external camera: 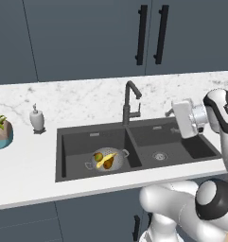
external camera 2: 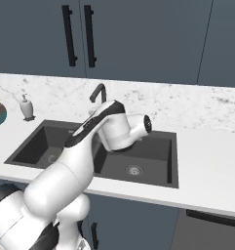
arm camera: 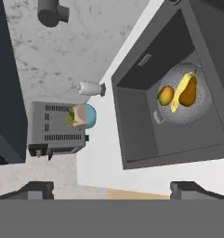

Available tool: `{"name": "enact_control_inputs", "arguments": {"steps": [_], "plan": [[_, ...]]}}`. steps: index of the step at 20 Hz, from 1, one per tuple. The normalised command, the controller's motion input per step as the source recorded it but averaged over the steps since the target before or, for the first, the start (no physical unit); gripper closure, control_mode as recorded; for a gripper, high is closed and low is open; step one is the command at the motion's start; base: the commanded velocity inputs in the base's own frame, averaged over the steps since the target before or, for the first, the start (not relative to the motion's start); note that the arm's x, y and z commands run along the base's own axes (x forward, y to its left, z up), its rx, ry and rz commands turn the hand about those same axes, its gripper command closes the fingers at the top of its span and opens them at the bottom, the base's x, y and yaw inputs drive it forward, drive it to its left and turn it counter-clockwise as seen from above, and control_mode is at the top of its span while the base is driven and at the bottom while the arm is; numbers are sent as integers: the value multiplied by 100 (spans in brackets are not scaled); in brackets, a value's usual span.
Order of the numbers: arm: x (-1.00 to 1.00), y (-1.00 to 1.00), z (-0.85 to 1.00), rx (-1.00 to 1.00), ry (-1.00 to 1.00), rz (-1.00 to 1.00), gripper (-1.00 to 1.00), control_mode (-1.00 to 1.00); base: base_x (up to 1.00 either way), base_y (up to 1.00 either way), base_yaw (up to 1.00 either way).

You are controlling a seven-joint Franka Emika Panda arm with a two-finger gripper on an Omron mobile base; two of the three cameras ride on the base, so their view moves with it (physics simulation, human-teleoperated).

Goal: Put the colander in the sink, put the pear, banana, mango in the colander, and turn on the sink faucet and pour water over the colander.

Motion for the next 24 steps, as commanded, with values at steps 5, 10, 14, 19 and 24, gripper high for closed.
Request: {"name": "enact_control_inputs", "arguments": {"steps": [5, 10, 14, 19, 24], "plan": [[34, 10, 22, 18, 3, -8, -100, -100, 0, 0, 0], [14, 16, 8, 7, 0, -4, -100, -100, 0, 0, 0], [32, 6, 0, 2, 0, -5, -100, -100, 0, 0, 0], [51, 4, -1, 3, 0, -6, -100, -100, 0, 0, 0], [44, 2, -4, 15, 6, 0, -100, -100, 0, 0, 0]]}}
